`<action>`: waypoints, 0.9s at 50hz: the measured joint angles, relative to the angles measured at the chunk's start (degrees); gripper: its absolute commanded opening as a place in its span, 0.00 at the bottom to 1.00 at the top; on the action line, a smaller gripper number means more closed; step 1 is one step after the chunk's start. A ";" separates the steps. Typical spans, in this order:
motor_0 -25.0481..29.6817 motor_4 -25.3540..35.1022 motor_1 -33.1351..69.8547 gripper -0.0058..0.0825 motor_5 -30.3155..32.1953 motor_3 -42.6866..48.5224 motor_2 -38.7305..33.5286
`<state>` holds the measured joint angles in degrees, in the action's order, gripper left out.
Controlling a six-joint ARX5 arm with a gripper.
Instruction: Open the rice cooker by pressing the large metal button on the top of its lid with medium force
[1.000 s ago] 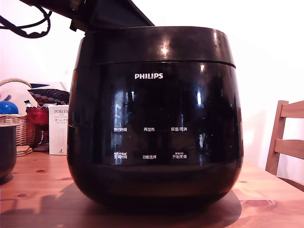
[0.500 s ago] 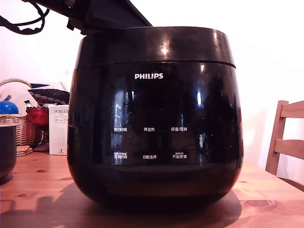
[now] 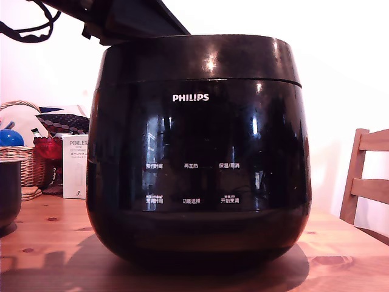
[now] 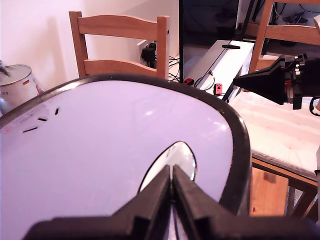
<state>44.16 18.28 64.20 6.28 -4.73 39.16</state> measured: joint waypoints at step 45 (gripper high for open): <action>-0.07 -0.44 0.37 0.04 2.93 3.30 1.25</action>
<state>44.10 17.85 64.58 9.21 -1.43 40.40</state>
